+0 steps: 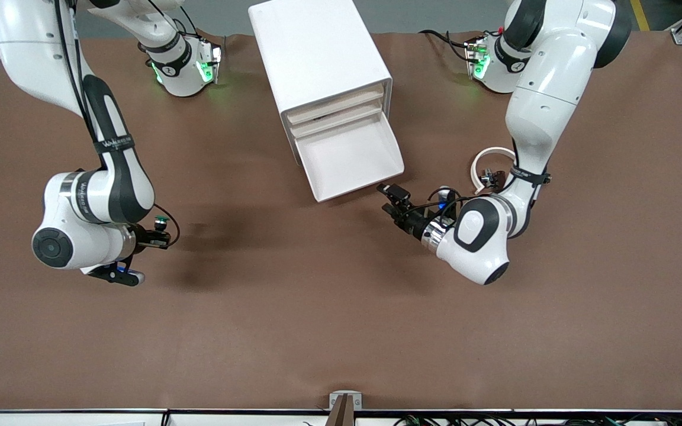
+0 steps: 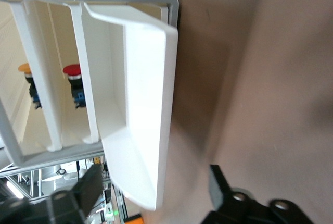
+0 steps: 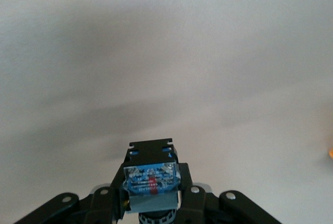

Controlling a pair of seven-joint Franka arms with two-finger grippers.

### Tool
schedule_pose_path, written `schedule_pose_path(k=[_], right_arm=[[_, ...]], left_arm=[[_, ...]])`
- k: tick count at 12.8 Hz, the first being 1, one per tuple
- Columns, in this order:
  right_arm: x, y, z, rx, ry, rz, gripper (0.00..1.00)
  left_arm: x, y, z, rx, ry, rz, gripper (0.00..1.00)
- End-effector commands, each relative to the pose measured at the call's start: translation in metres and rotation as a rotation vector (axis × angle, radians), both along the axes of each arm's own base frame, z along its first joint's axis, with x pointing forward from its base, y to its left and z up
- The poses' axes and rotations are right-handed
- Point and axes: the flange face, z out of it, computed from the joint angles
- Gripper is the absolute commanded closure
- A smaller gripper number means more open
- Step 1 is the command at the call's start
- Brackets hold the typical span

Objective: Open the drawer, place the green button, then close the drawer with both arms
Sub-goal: 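Carry the button over the open drawer while the left gripper withdraws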

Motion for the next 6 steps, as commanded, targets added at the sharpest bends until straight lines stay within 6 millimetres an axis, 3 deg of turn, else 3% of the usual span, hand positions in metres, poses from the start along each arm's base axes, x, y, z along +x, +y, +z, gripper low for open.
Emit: schedule_pose_path(k=[1,5,6], right_arm=[[-0.006,0.043,0.043,-0.058,0.044,-0.085,0.65],[-0.043,0.145,0.096,-0.183,0.092,-0.212,0.65],[-0.059,0.182,0.104,-0.220,0.078,-0.237,0.64]], left_arm=[[0.042,0.031,0.047,-0.017,-0.093,0.053,0.00],[0.089,0.110,0.108,-0.072,-0.278,0.130,0.00],[0.094,0.131,0.123,-0.090,-0.324,0.140,0.00]])
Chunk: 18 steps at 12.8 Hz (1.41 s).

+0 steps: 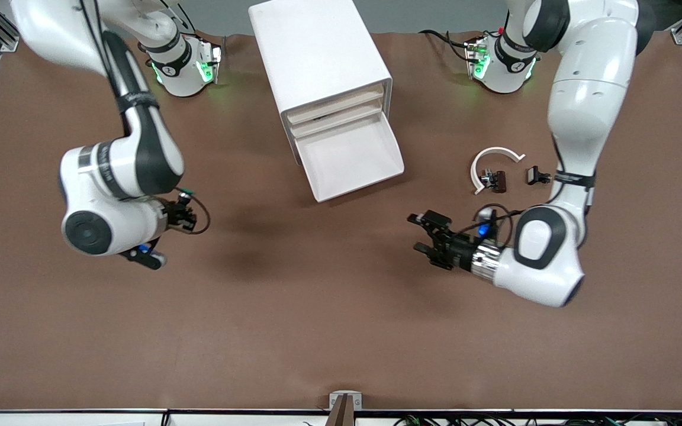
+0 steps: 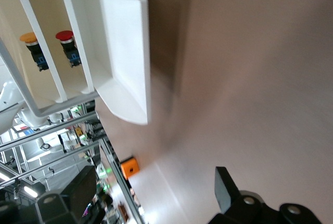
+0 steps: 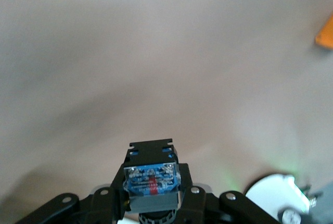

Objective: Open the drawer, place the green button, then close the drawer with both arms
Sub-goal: 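Carry the button over the open drawer while the left gripper withdraws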

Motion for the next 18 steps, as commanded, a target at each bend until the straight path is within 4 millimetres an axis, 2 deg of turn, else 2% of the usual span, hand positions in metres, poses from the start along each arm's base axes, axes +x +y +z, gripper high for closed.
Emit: schedule_pose_path(k=[1,2,3,4,5,7,8,10,11,12,13,14,15,16,18], right_arm=[[-0.038,0.080,0.024,-0.101,-0.033,-0.087,0.64],[-0.051,0.112,0.029,-0.135,-0.058,-0.129,0.64],[-0.070,0.149,0.035,-0.147,-0.066,-0.196,0.63],[-0.083,0.174,0.038,-0.157,-0.055,-0.303,0.61],[-0.088,0.188,0.041,-0.168,-0.057,-0.390,0.60],[-0.109,0.234,0.046,-0.125,-0.094,-0.464,0.61],[-0.112,0.248,0.042,-0.119,-0.108,-0.525,0.61],[-0.123,0.277,0.029,-0.115,-0.139,-0.611,0.63],[-0.131,0.290,0.017,-0.121,-0.142,-0.616,0.64],[-0.137,0.301,0.005,-0.127,-0.145,-0.631,0.64],[-0.139,0.311,-0.007,-0.124,-0.157,-0.652,0.64],[-0.142,0.316,-0.021,-0.133,-0.159,-0.657,0.64],[-0.144,0.319,-0.034,-0.142,-0.158,-0.655,0.65],[-0.150,0.323,-0.041,-0.140,-0.163,-0.650,0.65],[-0.156,0.327,-0.056,-0.144,-0.168,-0.645,0.65]], left_arm=[[0.013,0.053,0.046,-0.030,-0.121,0.014,0.00],[0.016,0.077,0.055,-0.017,-0.174,0.006,0.00],[0.016,0.090,0.077,0.002,-0.246,-0.023,0.00],[0.016,0.105,0.090,0.038,-0.303,-0.056,0.00],[0.015,0.119,0.102,0.069,-0.350,-0.082,0.00],[0.011,0.143,0.133,0.115,-0.519,-0.226,0.00],[0.008,0.147,0.145,0.108,-0.610,-0.321,0.00],[0.007,0.181,0.162,0.063,-0.760,-0.425,0.00],[0.005,0.187,0.172,0.032,-0.840,-0.507,0.00],[0.003,0.201,0.173,-0.010,-0.906,-0.576,0.00],[-0.001,0.210,0.174,-0.064,-0.968,-0.661,0.00],[-0.006,0.217,0.184,-0.089,-1.012,-0.720,0.00],[-0.009,0.220,0.191,-0.068,-1.032,-0.796,0.00],[-0.015,0.213,0.198,-0.037,-1.036,-0.921,0.00],[-0.026,0.182,0.197,-0.044,-1.028,-1.198,0.00]])
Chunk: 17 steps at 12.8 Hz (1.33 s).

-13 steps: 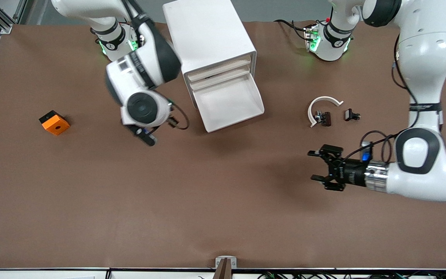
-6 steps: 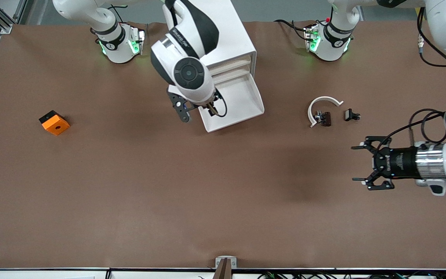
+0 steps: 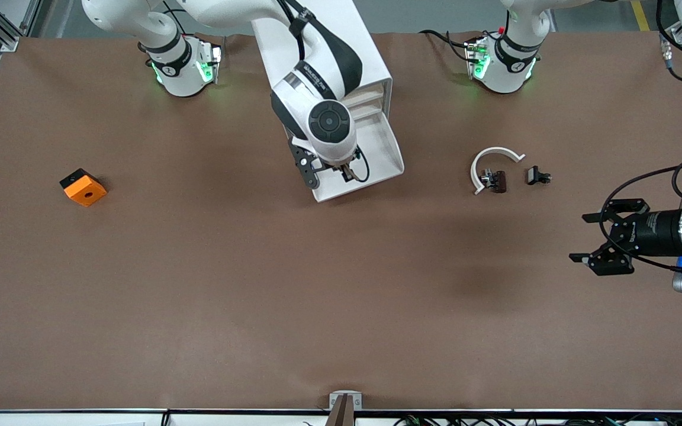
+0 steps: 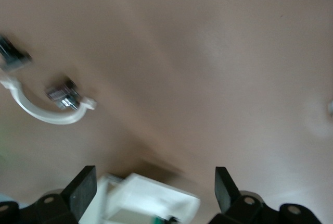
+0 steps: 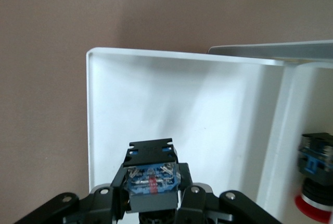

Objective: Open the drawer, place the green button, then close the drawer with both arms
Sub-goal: 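Release the button into the drawer while the left gripper returns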

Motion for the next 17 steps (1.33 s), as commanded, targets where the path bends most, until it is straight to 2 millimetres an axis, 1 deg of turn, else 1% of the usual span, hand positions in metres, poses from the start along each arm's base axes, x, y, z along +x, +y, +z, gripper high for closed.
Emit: schedule_pose_path(k=[1,3,5,6,7,9,12,13,14,15,16,17], right_arm=[[-0.007,0.002,-0.012,-0.002,0.010,-0.022,0.65],[-0.009,0.005,-0.027,-0.010,0.010,-0.022,0.65],[-0.012,0.010,-0.035,-0.012,0.008,-0.015,0.65],[-0.012,0.010,-0.036,-0.011,0.007,-0.014,0.65],[-0.015,0.013,-0.040,-0.016,0.010,-0.008,0.64],[-0.016,0.015,-0.044,-0.012,0.004,-0.006,0.64],[-0.018,0.017,-0.046,-0.010,0.000,-0.002,0.63],[-0.018,0.017,-0.046,-0.009,0.000,0.001,0.54],[-0.018,0.017,-0.046,-0.010,0.002,0.002,0.47],[-0.018,0.017,-0.045,-0.009,0.000,0.004,0.20],[-0.020,0.020,-0.043,-0.008,-0.003,0.008,0.00],[-0.023,0.024,-0.038,-0.003,-0.010,0.017,0.00]], left_arm=[[-0.020,-0.047,-0.001,0.133,-0.027,-0.273,0.00],[-0.027,-0.076,-0.019,0.223,-0.012,-0.402,0.00],[-0.034,-0.095,-0.036,0.243,-0.017,-0.494,0.00],[-0.037,-0.103,-0.043,0.243,-0.046,-0.507,0.00],[-0.046,-0.117,-0.053,0.247,-0.089,-0.523,0.00],[-0.062,-0.128,-0.074,0.258,-0.180,-0.556,0.00],[-0.075,-0.168,-0.104,0.235,-0.251,-0.606,0.00],[-0.083,-0.188,-0.115,0.231,-0.277,-0.614,0.00],[-0.087,-0.195,-0.122,0.230,-0.288,-0.614,0.00],[-0.090,-0.204,-0.132,0.225,-0.276,-0.625,0.00],[-0.095,-0.217,-0.141,0.219,-0.263,-0.642,0.00],[-0.100,-0.230,-0.145,0.218,-0.254,-0.643,0.00]])
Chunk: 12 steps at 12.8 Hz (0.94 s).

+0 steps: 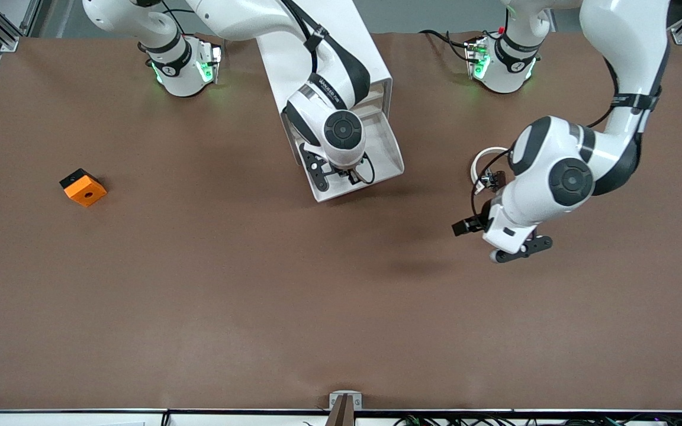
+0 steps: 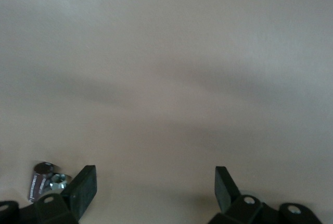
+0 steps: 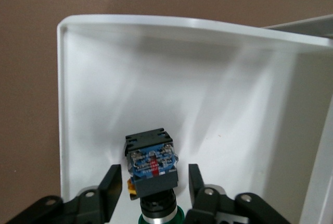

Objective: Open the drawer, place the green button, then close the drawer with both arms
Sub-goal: 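Release the button into the drawer while the left gripper returns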

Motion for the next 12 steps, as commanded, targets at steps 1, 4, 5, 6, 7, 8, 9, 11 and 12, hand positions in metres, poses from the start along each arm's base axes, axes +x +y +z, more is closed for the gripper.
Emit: schedule_pose_path(k=[1,4,5,6,7,8,9,11,12], right_arm=[[-0.006,0.010,0.016,0.021,-0.011,-0.005,0.00],[0.003,-0.002,0.079,0.052,-0.029,-0.011,0.00],[0.010,-0.013,0.105,0.067,-0.040,-0.024,0.00],[0.020,-0.031,0.132,0.081,-0.040,-0.039,0.00],[0.027,-0.051,0.160,0.089,-0.034,-0.050,0.00],[0.033,-0.073,0.191,0.104,-0.033,-0.058,0.00],[0.034,-0.089,0.216,0.122,-0.040,-0.039,0.00],[0.038,-0.131,0.260,0.156,-0.041,0.029,0.00],[0.038,-0.150,0.277,0.172,-0.049,0.074,0.00]], left_arm=[[-0.014,-0.027,-0.009,0.021,0.000,-0.005,0.00],[-0.023,-0.049,-0.022,0.023,0.021,-0.034,0.00],[-0.025,-0.058,-0.029,0.013,0.014,-0.033,0.00],[-0.026,-0.069,-0.042,0.004,0.007,0.004,0.00],[-0.025,-0.078,-0.052,-0.006,-0.001,0.047,0.00],[-0.030,-0.094,-0.060,-0.017,-0.012,0.065,0.00],[-0.033,-0.105,-0.067,-0.021,-0.011,0.077,0.00],[-0.034,-0.125,-0.080,-0.028,0.005,0.128,0.00],[-0.037,-0.142,-0.082,-0.027,0.013,0.168,0.00]])
